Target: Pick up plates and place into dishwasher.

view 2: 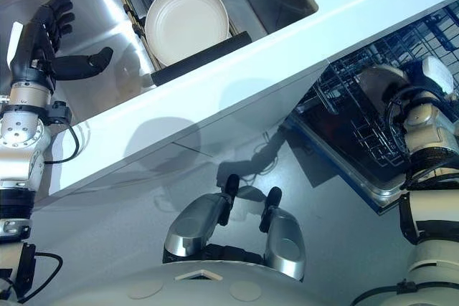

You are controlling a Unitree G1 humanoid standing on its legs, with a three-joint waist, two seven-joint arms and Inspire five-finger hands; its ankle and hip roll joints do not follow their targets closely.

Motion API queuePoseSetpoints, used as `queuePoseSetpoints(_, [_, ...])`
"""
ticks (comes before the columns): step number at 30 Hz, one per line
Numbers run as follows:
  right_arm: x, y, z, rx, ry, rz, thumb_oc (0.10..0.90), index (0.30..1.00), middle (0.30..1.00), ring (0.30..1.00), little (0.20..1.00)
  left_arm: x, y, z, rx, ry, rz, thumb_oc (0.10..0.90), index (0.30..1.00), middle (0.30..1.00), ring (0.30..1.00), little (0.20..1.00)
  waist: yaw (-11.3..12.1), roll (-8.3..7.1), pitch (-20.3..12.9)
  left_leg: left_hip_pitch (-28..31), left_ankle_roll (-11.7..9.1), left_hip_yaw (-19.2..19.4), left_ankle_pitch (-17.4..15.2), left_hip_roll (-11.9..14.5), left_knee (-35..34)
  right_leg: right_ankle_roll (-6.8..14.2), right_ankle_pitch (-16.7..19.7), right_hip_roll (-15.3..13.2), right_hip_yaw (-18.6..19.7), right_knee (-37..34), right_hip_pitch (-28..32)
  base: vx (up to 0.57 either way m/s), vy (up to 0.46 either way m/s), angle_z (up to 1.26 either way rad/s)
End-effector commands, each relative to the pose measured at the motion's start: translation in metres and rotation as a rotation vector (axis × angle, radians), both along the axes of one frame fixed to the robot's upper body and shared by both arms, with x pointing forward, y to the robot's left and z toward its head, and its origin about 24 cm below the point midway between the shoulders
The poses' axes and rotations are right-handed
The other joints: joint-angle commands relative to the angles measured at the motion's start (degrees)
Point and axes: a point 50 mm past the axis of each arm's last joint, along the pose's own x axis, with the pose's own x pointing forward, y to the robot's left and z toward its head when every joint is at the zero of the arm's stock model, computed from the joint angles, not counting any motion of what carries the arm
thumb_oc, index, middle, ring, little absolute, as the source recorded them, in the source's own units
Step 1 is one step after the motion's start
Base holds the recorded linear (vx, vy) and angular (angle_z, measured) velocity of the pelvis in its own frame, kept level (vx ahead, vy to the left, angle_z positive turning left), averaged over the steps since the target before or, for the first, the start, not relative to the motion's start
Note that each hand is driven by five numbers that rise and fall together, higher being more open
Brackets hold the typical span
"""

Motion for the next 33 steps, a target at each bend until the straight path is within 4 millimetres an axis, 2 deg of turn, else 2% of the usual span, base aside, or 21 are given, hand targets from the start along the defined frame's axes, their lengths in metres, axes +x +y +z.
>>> queuePoseSetpoints(1, [-0.006,-0.012,0.007,-0.076,0.087,-0.007,0.800,0.900,0.900,0.900,0.900,-0.010,-0.007,0.052,0.063,-0.250,-0.044,0.800,0.900,0.900,0.900,0.900,0.4,1.71,-5.9,0.1,0.7,0.0,-0.9,-0.4,-1.6,0.1,-1.4,-0.6,0.4,12.3,-3.4,0.05,-0.007,-0.01])
queuePoseSetpoints(7, [-0.009,-0.011,-0.005,-0.016,0.112,-0.010,0.800,0.900,0.900,0.900,0.900,-0.009,-0.010,0.048,0.061,-0.236,-0.049,0.800,0.900,0.900,0.900,0.900,0.3,1.80,-6.1,1.5,0.8,-0.1,-1.0,-0.4,-2.2,0.2,-1.2,-0.6,0.6,12.4,-2.7,0.03,-0.008,-0.02])
queuePoseSetpoints(11, [-0.003,0.000,-0.003,0.042,-0.006,0.031,0.800,0.900,0.900,0.900,0.900,-0.009,-0.009,0.043,0.058,-0.217,-0.054,0.800,0.900,0.900,0.900,0.900,-0.3,1.85,-6.4,2.9,0.9,-0.1,-1.2,-0.4,-3.1,0.3,-0.7,-0.6,0.6,12.4,-1.9,0.02,-0.004,0.00])
queuePoseSetpoints(14, [0.008,0.016,0.011,0.099,-0.190,0.061,0.800,0.900,0.900,0.900,0.900,-0.009,-0.007,0.039,0.055,-0.205,-0.052,0.800,0.900,0.900,0.900,0.900,-1.0,1.76,-6.8,3.8,1.0,-0.1,-1.4,-0.5,-3.7,0.4,-0.5,-0.6,0.7,12.2,-1.3,0.00,0.000,0.00])
queuePoseSetpoints(17, [0.016,0.039,0.035,0.091,-0.435,0.136,0.800,0.900,0.900,0.900,0.900,-0.009,-0.007,0.034,0.056,-0.194,-0.045,0.800,0.900,0.900,0.900,0.900,-2.1,1.52,-7.8,4.8,1.2,-0.1,-1.9,-0.6,-3.9,0.4,-0.7,-0.3,1.0,11.7,-0.4,0.03,-0.025,-0.05])
queuePoseSetpoints(24, [0.005,0.053,0.063,0.004,-0.657,0.261,0.800,0.900,0.900,0.900,0.900,-0.008,-0.004,0.025,0.060,-0.160,-0.030,0.800,0.900,0.900,0.900,0.900,-4.2,1.27,-11.3,7.8,1.3,0.5,-3.1,-0.8,-5.8,0.9,-2.1,0.7,1.7,9.1,1.9,0.01,-0.028,-0.09])
queuePoseSetpoints(29, [-0.005,0.059,0.059,0.044,-0.669,0.337,0.800,0.900,0.900,0.900,0.900,-0.012,0.002,0.023,0.075,-0.149,-0.018,0.800,0.900,0.900,0.900,0.900,-5.3,1.15,-13.7,9.6,1.3,1.0,-3.5,-0.6,-7.6,1.1,-2.9,1.1,1.8,8.2,3.1,-0.07,-0.056,-0.06])
queuePoseSetpoints(33, [-0.011,0.067,0.049,0.157,-0.660,0.409,0.800,0.900,0.900,0.900,0.900,-0.014,0.006,0.022,0.089,-0.141,-0.008,0.800,0.900,0.900,0.900,0.900,-6.2,0.95,-15.4,10.7,1.3,1.5,-3.6,-0.4,-8.9,1.3,-3.4,1.6,2.0,7.5,3.8,-0.09,-0.058,-0.14])
